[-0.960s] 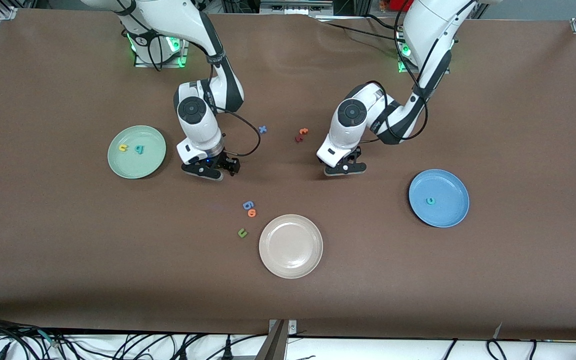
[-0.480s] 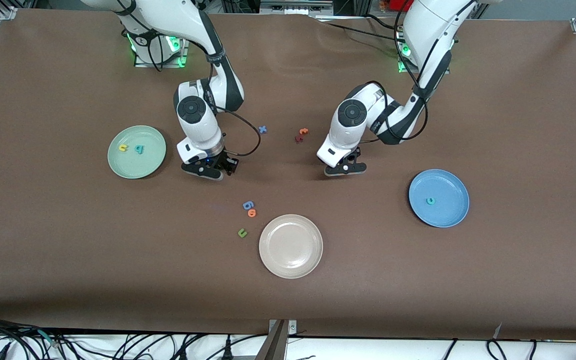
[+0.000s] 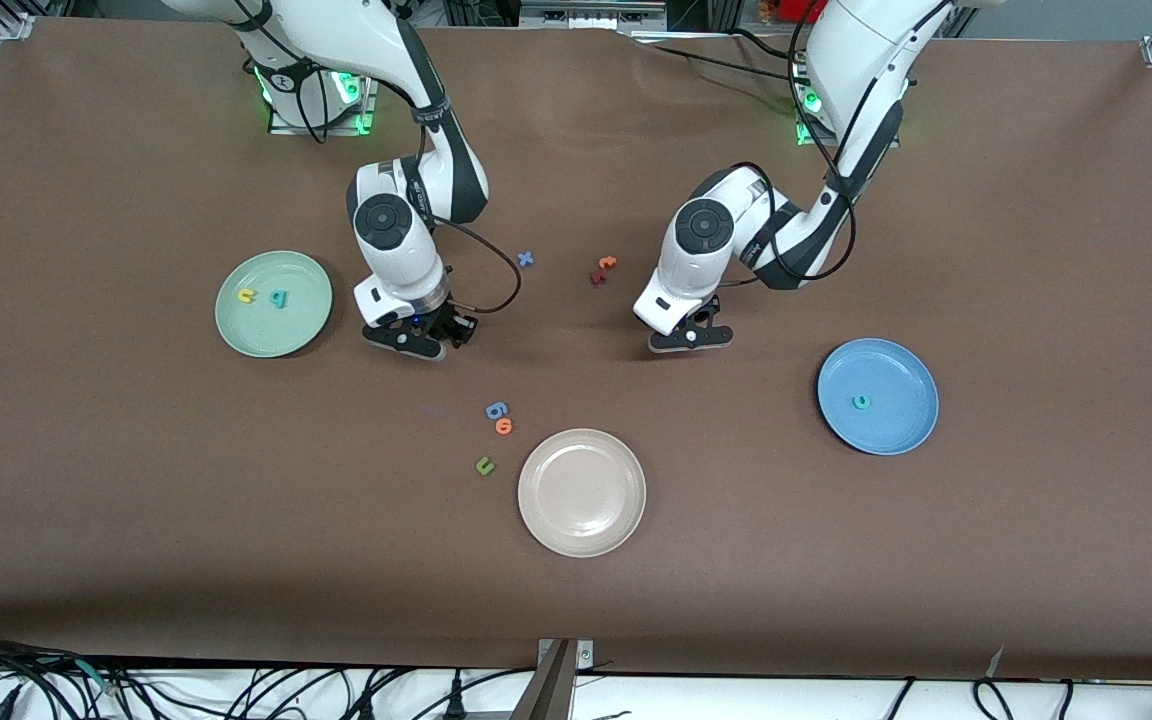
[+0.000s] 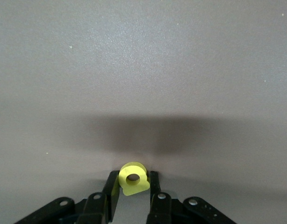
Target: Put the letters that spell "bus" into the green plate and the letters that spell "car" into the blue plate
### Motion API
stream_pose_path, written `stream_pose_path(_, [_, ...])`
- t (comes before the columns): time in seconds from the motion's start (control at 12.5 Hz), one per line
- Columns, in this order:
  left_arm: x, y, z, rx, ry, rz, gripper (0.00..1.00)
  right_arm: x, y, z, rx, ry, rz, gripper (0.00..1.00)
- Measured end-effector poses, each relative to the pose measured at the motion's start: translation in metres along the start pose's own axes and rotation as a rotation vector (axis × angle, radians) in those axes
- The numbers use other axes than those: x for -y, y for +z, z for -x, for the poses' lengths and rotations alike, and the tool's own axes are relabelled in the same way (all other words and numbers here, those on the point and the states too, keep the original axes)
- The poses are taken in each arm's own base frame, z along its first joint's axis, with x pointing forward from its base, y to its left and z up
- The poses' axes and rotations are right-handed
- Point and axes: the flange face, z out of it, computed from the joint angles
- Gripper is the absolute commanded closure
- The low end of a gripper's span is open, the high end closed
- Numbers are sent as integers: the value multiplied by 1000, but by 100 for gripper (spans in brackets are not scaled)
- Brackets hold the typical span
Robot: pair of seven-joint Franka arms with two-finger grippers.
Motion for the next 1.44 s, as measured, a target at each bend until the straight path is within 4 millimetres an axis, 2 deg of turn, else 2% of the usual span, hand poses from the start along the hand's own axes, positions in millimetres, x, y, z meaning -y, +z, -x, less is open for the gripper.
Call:
stream_pose_path(0.32, [3, -2, -6, 8, -2, -21, 77, 0, 0, 1, 13, 14, 5, 59])
stream_pose_path(0.56, [21, -31, -42, 68, 40, -130, 77, 1, 0, 5, 39, 26, 15, 58])
stream_pose_path(0.64, [34, -42, -58, 77, 51, -139, 77, 1, -1, 6, 50, 28, 18, 58])
stream_pose_path(0.8, [69, -51, -87, 91, 83, -136, 77, 1, -1, 8, 60, 30, 22, 60])
stream_pose_path(0.88, [89, -51, -98, 105, 103, -136, 78, 1, -1, 8, 61, 31, 22, 65])
stream_pose_path(1.04, [128, -52, -119, 123, 128, -129, 78, 1, -2, 8, 63, 34, 22, 95])
stream_pose_path(1.12, [143, -55, -127, 125, 136, -125, 78, 1, -2, 8, 67, 34, 24, 100])
stream_pose_path(1.44, [203, -78, -151, 131, 192, -112, 77, -4, -5, 3, 81, 47, 34, 100])
